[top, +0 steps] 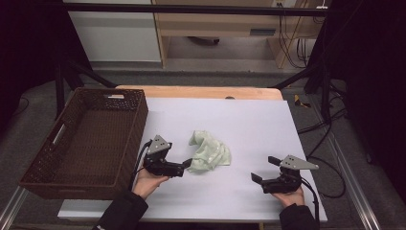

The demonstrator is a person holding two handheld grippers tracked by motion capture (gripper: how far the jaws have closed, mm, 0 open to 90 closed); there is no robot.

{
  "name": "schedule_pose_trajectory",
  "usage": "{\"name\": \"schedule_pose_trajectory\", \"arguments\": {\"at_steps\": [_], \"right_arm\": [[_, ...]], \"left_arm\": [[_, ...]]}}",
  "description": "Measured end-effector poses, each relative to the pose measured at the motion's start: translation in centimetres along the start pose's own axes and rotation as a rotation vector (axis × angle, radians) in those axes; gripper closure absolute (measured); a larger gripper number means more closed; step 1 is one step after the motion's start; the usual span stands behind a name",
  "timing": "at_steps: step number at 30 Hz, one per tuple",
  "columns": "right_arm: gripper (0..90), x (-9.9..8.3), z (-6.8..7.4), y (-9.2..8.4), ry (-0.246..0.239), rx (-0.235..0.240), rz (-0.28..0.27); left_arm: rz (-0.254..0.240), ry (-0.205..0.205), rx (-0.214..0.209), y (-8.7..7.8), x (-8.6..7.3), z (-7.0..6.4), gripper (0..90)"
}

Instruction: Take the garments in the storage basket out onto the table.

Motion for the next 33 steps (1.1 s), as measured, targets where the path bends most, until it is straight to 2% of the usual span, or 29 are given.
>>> {"name": "schedule_pose_trajectory", "arguments": {"at_steps": [6, 11, 25, 33], "right_arm": [[0.6, 0.0, 0.1, 0.1, -0.004, -0.003, 0.005], [0.8, 0.0, 0.3, 0.3, -0.006, -0.005, 0.01], [1.0, 0.1, 1.7, 1.3, -0.013, 0.008, 0.027], [1.6, 0.1, 2.6, 2.0, -0.016, 0.013, 0.043]], "left_arm": [[0.013, 0.011, 0.0, 0.1, -1.1, -0.4, 2.4], [0.018, 0.005, -0.003, 0.5, -1.8, -0.6, 2.4], [0.099, 0.029, -0.029, 2.3, -3.8, -1.2, 4.7], [0.126, 0.031, -0.035, 3.3, -4.7, -1.4, 14.8]]}}
Point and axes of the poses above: each handheld gripper's, and its own axes: y roughly forward along the jaws, x roughly out of its top, z roughly to its left, the point moved 9 cm from there along y, roughly forward along the jaws, and after that the axes turned 11 degrees about y, right-handed, at the moved point
